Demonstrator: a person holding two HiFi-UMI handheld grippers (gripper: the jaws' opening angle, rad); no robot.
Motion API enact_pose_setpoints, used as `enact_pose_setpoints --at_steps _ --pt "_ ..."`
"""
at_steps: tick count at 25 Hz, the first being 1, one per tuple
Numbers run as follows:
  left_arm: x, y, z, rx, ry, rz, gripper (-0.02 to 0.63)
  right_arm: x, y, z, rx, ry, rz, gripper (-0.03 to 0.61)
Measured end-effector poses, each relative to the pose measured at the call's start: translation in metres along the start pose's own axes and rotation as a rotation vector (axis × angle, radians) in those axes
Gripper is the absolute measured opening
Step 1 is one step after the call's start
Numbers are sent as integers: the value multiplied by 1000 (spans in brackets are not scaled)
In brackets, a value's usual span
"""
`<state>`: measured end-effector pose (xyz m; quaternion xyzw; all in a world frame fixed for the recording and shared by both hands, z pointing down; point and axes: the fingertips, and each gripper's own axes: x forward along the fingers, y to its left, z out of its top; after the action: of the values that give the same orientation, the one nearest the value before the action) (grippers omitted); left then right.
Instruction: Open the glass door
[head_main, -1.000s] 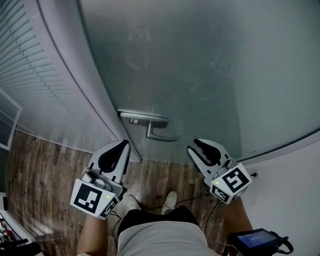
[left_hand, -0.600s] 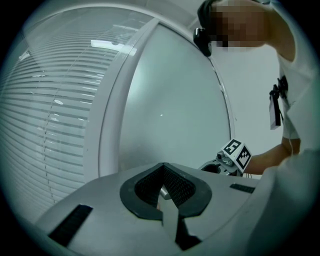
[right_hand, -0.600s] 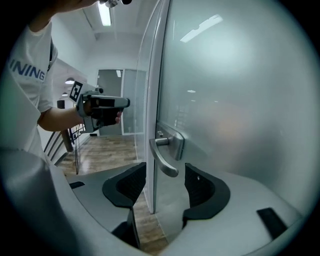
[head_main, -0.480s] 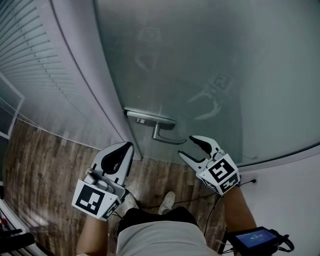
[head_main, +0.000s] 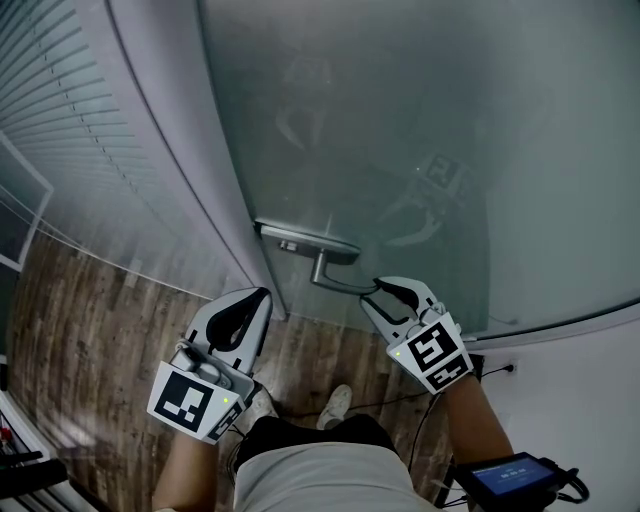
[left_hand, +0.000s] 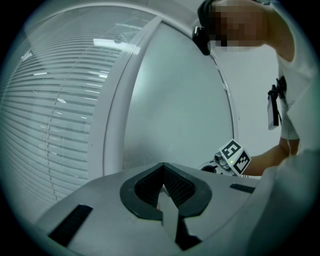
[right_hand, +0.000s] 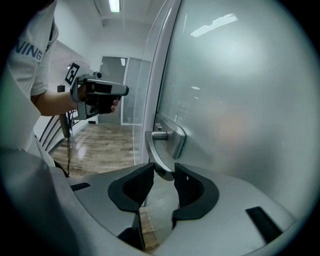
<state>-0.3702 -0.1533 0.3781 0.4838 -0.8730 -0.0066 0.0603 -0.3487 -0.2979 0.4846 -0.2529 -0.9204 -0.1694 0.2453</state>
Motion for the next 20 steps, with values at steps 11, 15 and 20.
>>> enact_pose_setpoints --at_steps 11,15,20 --pt "3 0 -3 -9 7 -7 0 5 -5 -3 36 3 4 127" --pt "-1 -4 -4 -10 6 -9 0 7 -11 -3 48 -1 -28 127" --pt "-1 -10 -12 -11 11 -6 0 14 -24 -10 59 -5 -44 127"
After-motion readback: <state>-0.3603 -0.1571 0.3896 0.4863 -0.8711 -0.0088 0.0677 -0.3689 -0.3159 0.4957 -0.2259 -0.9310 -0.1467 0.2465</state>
